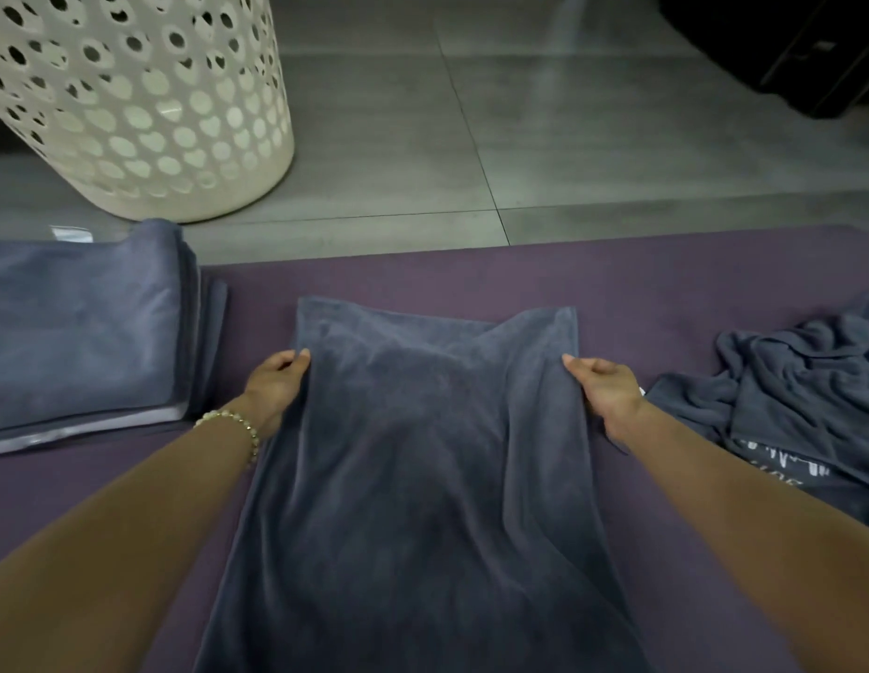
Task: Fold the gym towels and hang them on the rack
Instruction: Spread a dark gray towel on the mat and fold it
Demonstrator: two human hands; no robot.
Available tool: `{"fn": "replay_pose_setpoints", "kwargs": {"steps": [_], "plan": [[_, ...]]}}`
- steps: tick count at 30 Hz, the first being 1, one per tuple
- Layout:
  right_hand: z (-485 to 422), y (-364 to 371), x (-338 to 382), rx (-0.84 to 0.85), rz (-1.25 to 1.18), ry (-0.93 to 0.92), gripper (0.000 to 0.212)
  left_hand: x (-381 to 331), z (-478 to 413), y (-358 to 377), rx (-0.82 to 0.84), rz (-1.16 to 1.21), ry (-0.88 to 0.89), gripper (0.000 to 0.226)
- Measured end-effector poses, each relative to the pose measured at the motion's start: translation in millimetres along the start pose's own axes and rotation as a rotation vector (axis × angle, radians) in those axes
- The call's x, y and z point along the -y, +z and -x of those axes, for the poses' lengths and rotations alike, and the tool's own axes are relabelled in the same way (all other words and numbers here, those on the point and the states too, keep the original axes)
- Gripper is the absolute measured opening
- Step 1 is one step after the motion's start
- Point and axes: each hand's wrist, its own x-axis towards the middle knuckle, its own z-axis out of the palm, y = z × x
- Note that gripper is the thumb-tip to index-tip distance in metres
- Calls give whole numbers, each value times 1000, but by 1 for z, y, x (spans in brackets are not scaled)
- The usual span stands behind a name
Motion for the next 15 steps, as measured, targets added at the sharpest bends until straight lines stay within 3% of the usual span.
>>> {"fn": "replay_pose_setpoints", "kwargs": {"steps": [4, 10, 13, 15], "plan": [[-14, -15, -12, -116, 45, -5, 21, 3, 1, 6, -46, 37, 2, 16], [-3, -23, -28, 1, 23, 26, 36, -2, 12, 4, -38, 62, 21, 38], [29, -33, -35, 95, 56, 36, 23, -2, 26, -6, 47, 74, -2, 47], [60, -42, -44, 243, 23, 123, 19, 8, 41, -20, 117, -68, 27, 39]]}}
